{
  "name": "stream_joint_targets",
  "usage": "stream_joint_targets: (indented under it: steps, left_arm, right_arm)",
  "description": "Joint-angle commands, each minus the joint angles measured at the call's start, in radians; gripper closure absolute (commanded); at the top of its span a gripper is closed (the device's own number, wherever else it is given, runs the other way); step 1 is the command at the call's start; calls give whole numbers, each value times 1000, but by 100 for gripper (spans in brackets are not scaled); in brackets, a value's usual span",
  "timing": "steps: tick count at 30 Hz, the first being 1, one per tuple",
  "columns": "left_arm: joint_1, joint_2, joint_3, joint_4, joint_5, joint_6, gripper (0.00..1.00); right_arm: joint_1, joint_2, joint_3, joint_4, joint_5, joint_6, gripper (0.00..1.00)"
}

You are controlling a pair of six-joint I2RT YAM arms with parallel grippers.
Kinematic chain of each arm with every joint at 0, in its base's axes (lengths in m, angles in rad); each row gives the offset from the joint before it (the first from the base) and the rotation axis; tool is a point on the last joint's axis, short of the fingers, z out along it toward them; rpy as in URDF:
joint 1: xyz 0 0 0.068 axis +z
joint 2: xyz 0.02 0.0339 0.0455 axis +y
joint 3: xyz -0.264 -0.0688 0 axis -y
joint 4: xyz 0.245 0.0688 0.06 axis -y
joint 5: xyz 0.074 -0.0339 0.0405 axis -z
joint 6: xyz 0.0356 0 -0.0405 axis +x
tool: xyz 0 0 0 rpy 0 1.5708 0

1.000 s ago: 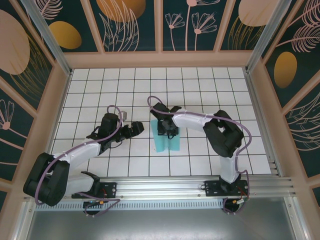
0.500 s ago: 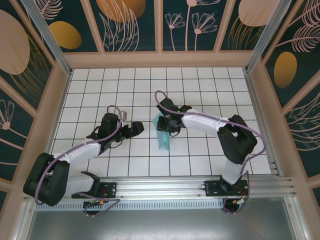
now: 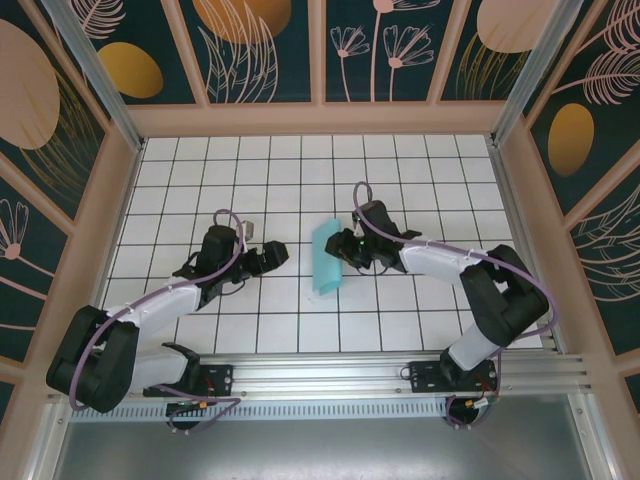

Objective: Fold a paper plane with a square sheet of paper (pick it up from the middle)
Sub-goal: Fold the square sheet of paper in half at the center of the table.

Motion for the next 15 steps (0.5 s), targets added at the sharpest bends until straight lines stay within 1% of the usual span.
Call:
stream_joint_targets:
  steps: [1, 2, 5, 7, 9, 10, 15]
  left_arm:
    - [-2, 9, 39, 52, 29, -15, 1]
    - [-2, 16, 44, 53, 35, -15, 2]
    - [-2, 32, 57, 58, 45, -16, 1]
    - [-2, 45, 70, 60, 53, -17, 1]
    - [-5, 57, 82, 59, 64, -15, 2]
    - [-8, 61, 87, 59, 67, -15, 1]
    - [-25, 79, 107, 67, 66, -16, 2]
  right_arm:
    - [-8, 6, -44, 53, -7, 6, 57]
    - [-9, 3, -49, 42, -2, -11, 56]
    - [-13, -4, -37, -30, 44, -46, 49]
    - [-22, -12, -41, -53, 48, -52, 39]
    - [-24, -19, -41, -76, 64, -55, 38]
    - [-24, -25, -41, -87, 72, -61, 34]
    - [-34, -40, -25, -141, 91, -78, 32]
